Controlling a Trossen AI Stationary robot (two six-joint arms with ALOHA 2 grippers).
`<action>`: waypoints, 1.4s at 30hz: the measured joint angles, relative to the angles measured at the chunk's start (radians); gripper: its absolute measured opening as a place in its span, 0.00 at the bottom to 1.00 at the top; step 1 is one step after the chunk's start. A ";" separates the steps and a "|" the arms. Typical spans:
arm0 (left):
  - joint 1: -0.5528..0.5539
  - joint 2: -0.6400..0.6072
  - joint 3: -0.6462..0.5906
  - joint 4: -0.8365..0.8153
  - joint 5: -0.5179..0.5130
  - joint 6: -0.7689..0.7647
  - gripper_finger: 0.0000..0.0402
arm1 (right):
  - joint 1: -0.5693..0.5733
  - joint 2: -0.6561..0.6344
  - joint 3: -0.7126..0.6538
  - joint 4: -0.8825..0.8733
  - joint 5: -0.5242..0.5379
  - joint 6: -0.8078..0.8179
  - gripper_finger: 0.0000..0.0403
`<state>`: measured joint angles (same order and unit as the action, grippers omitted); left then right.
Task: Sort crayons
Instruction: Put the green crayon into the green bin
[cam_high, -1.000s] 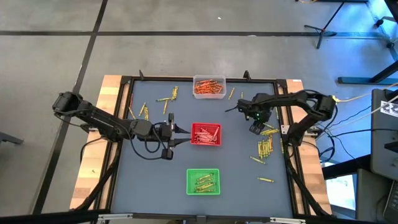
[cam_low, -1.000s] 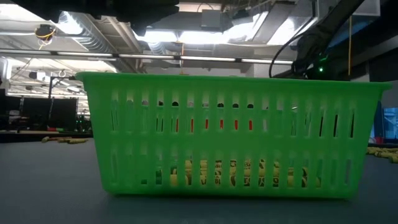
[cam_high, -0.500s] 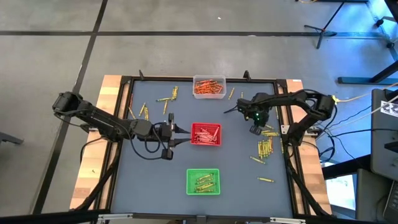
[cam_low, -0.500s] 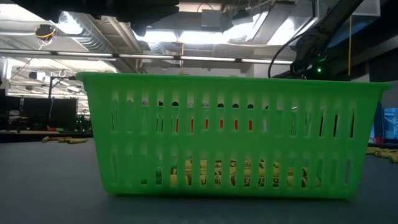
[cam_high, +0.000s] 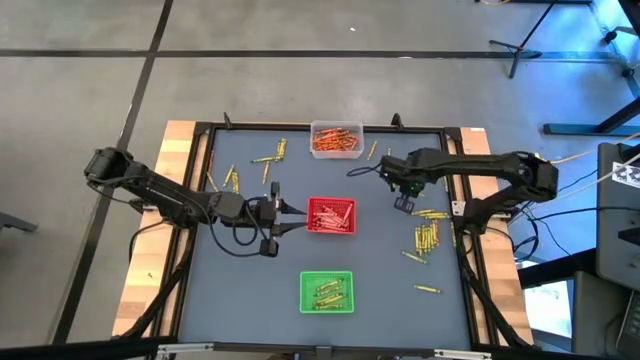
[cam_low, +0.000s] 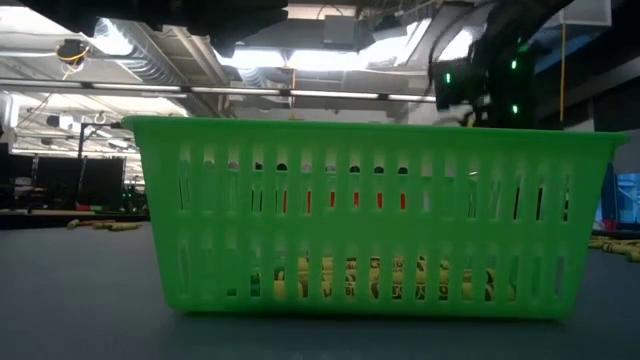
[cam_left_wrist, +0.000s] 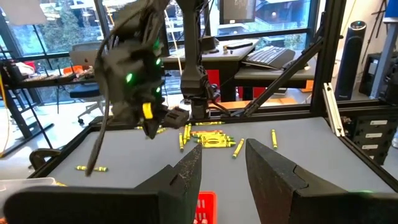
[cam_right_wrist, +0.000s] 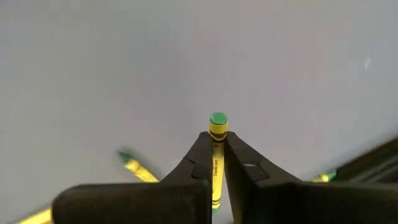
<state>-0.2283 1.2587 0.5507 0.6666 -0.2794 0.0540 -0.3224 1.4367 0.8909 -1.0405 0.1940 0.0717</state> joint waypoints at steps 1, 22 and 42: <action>0.000 0.000 0.000 0.000 0.000 0.000 0.27 | 0.020 -0.013 0.012 0.000 0.000 0.008 0.04; 0.000 0.000 0.000 0.000 0.000 0.001 0.27 | 0.596 -0.022 0.110 0.698 -0.176 0.159 0.04; 0.000 0.000 0.000 0.008 0.000 0.010 0.27 | 0.713 0.284 0.224 0.929 -0.298 0.167 0.05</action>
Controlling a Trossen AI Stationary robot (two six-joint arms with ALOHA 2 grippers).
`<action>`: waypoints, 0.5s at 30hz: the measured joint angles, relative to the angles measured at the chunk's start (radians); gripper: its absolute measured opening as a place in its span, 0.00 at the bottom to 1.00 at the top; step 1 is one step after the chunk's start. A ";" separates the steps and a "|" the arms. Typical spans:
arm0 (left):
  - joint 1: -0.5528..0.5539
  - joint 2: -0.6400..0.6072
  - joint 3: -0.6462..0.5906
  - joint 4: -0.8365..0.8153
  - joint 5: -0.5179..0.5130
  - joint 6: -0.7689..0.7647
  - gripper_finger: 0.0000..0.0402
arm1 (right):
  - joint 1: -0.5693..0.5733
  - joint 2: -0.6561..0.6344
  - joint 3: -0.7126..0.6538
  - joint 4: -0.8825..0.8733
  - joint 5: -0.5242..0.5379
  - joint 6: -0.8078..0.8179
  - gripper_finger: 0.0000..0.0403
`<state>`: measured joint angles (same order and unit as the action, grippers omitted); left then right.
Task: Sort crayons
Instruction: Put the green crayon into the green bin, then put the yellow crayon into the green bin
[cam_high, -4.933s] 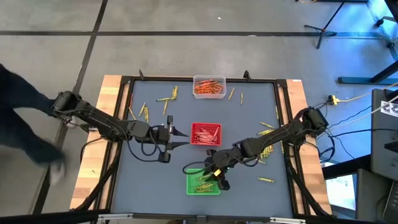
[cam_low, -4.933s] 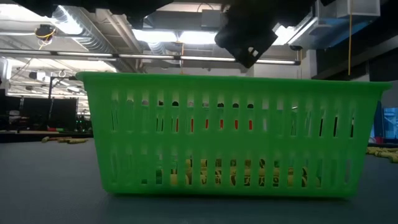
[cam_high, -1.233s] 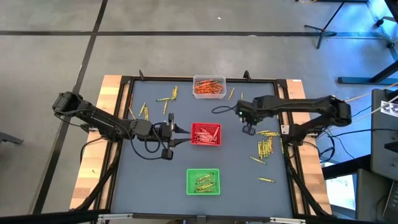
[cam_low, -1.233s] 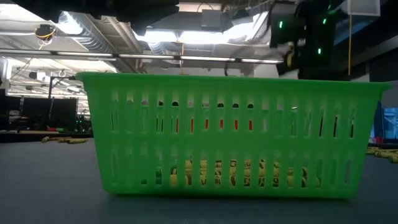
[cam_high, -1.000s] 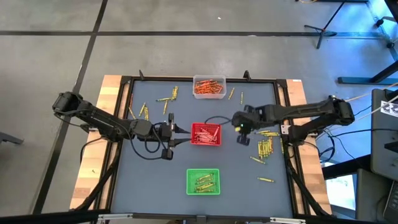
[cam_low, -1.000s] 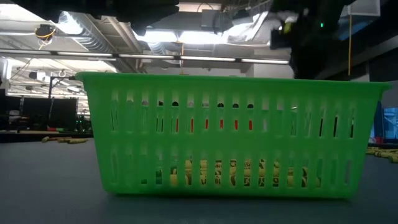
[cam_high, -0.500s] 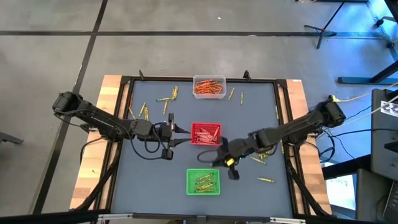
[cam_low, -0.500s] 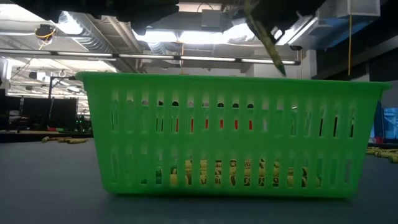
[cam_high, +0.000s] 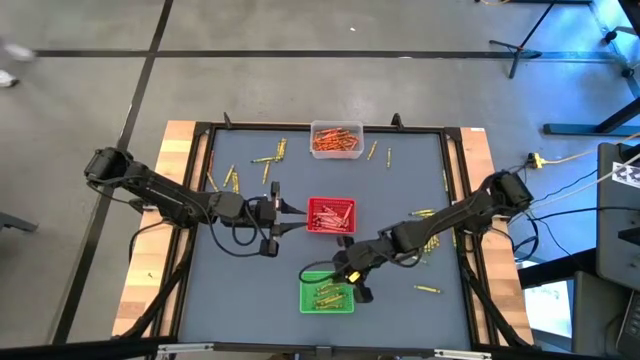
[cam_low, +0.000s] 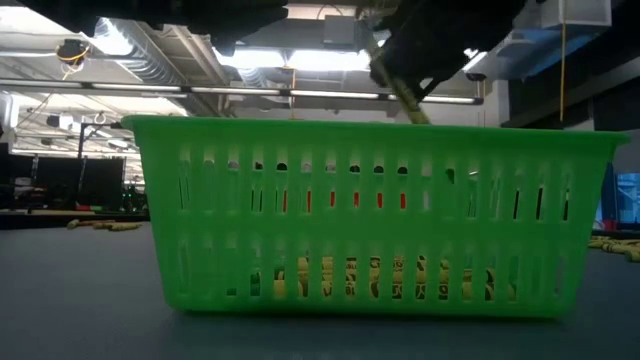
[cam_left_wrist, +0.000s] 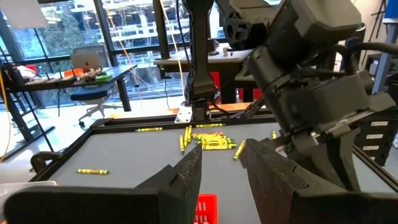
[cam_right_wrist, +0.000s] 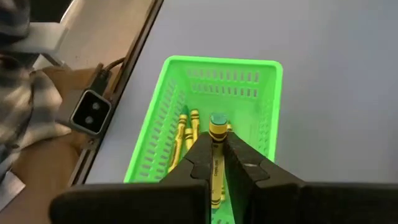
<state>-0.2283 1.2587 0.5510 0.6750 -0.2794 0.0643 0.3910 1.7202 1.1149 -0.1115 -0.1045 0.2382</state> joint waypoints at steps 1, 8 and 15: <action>0.000 0.000 0.000 0.000 0.000 0.000 0.27 | -0.005 0.003 0.000 0.005 0.001 0.000 0.06; 0.000 0.000 0.000 0.020 0.000 -0.006 0.27 | -0.014 -0.006 0.000 -0.005 0.007 0.000 0.31; 0.049 0.000 0.003 0.017 0.000 -0.047 0.32 | 0.005 -0.120 -0.008 -0.167 0.154 -0.039 0.44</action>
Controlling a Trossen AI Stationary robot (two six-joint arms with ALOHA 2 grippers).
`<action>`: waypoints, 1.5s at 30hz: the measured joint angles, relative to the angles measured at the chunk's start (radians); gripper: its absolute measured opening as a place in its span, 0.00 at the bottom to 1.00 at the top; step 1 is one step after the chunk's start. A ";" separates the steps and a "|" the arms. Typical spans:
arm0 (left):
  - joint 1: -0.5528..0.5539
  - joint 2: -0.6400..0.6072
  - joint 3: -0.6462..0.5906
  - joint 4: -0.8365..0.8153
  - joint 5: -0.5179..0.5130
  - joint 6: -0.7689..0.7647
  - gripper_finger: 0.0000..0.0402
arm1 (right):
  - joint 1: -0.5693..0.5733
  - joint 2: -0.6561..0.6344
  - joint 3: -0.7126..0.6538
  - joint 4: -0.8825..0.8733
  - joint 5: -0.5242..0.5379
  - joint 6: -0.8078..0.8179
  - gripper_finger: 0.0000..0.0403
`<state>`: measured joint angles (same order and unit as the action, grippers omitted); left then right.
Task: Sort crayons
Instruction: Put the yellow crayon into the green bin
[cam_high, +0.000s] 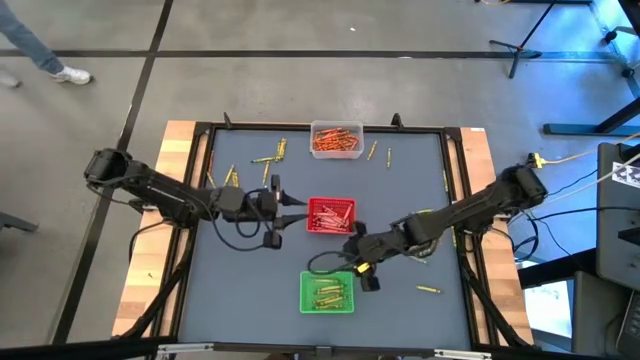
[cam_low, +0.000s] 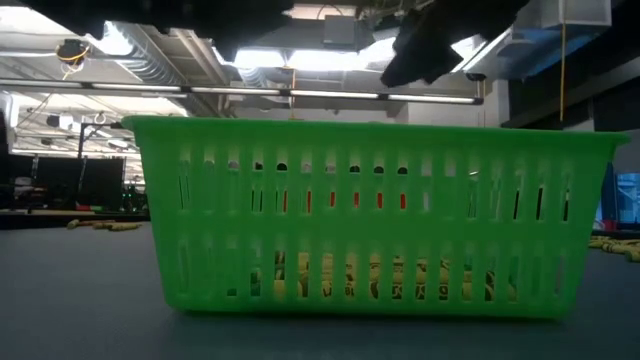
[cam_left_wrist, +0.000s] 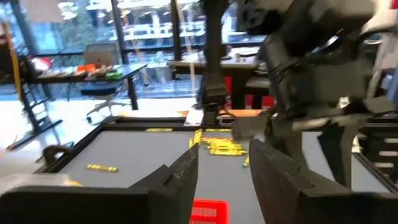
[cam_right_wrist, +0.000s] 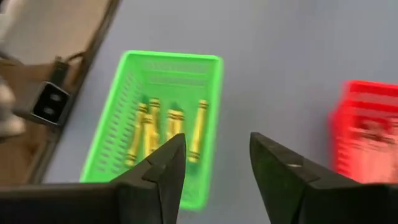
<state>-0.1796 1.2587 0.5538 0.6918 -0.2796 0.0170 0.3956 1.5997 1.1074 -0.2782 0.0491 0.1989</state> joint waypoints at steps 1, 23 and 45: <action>0.013 0.000 0.005 -0.011 0.000 -0.009 0.34 | 0.004 -0.021 -0.010 -0.016 0.018 -0.018 0.44; 0.340 0.000 0.383 -1.277 -0.155 -0.426 0.44 | -0.079 -0.531 -0.631 0.225 0.259 -0.022 0.42; 0.869 0.276 0.351 -1.317 0.182 -0.303 0.44 | -0.338 -0.531 -0.632 0.262 0.254 -0.172 0.42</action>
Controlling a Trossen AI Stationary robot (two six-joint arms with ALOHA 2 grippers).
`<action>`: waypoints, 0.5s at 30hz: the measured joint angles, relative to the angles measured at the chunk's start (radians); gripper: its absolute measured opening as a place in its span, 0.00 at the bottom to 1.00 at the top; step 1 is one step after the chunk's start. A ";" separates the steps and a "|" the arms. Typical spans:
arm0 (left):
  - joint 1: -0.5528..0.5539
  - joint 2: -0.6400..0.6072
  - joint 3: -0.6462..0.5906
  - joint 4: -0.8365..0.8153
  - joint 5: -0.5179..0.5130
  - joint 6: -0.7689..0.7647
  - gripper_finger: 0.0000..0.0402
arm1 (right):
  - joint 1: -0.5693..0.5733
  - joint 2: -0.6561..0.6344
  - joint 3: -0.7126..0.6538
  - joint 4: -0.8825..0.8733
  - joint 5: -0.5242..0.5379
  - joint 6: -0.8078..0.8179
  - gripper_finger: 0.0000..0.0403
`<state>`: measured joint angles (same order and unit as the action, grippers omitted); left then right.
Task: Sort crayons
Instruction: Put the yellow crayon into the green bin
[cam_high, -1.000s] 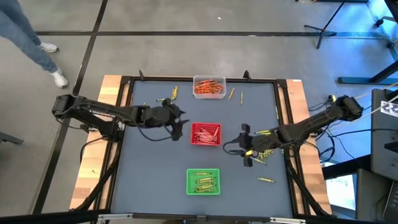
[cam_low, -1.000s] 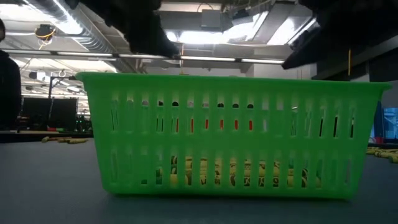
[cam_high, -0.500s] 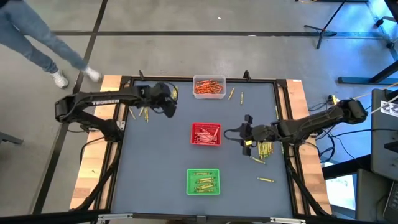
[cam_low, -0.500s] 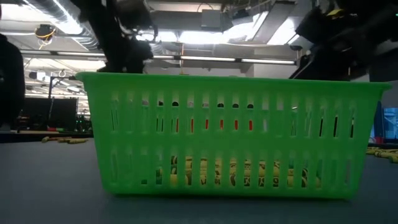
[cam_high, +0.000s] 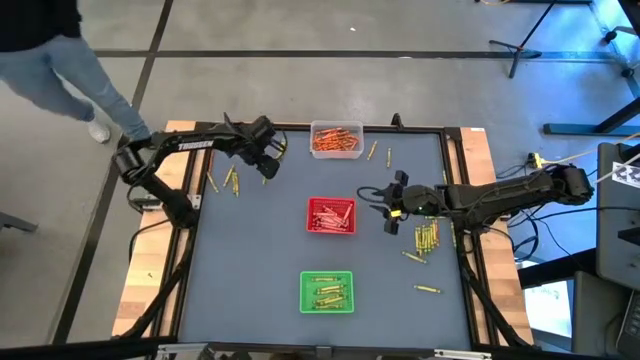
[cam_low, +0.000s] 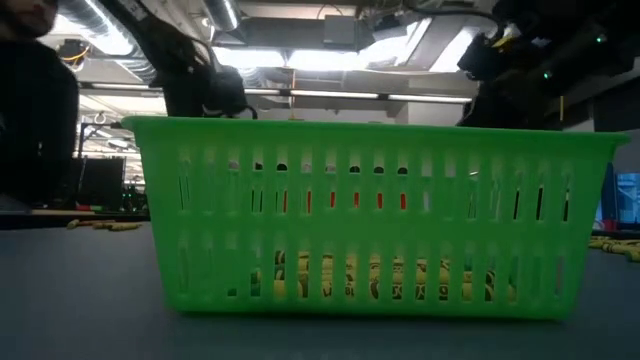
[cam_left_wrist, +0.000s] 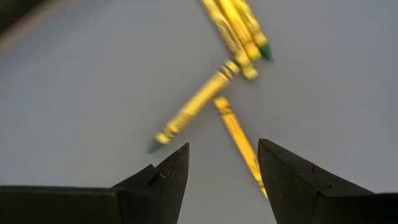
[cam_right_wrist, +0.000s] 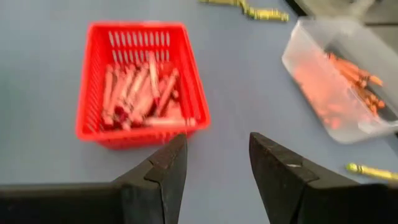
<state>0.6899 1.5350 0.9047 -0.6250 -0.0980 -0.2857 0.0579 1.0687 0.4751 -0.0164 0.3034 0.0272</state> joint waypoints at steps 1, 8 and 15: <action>0.004 0.011 0.000 -0.003 0.037 0.005 0.44 | -0.001 0.000 0.000 -0.019 0.000 -0.001 0.42; -0.023 0.063 0.000 0.040 0.132 -0.126 0.44 | 0.000 0.001 0.000 -0.052 -0.001 -0.001 0.42; -0.029 0.132 0.000 0.018 0.081 -0.156 0.44 | 0.000 0.001 0.000 -0.038 -0.001 0.000 0.42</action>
<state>0.6606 1.6667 0.9051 -0.6068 -0.0171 -0.4421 0.0578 1.0695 0.4751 -0.0540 0.3027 0.0269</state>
